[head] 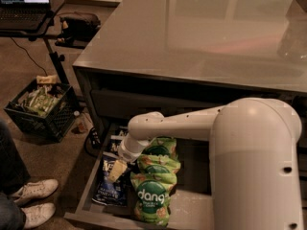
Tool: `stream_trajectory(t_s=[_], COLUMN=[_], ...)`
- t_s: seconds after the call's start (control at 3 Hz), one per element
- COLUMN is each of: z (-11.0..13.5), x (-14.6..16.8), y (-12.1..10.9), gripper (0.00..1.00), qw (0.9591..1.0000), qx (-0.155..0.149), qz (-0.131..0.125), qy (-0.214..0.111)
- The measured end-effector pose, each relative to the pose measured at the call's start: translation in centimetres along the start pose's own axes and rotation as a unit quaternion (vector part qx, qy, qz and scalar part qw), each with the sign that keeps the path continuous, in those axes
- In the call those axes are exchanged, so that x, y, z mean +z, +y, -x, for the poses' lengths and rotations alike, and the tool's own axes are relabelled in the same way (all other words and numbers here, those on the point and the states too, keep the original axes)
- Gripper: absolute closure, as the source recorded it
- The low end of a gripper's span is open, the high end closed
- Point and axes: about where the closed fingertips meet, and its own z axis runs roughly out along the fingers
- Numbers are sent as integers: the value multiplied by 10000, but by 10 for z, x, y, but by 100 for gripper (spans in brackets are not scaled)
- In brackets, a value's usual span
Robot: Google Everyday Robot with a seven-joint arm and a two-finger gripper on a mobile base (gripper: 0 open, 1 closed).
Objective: Pick blue chip bag from middle drawer and place on counter
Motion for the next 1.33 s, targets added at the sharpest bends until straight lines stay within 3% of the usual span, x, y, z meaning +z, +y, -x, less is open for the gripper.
stream_trajectory(t_s=[0.67, 1.0, 1.33], z=[-18, -18, -18], x=[29, 30, 30], y=[-11, -11, -11], gripper=[18, 35, 59], qw=[9991, 9990, 9990], qx=[254, 262, 262], qz=[287, 297, 297], qy=[204, 210, 210])
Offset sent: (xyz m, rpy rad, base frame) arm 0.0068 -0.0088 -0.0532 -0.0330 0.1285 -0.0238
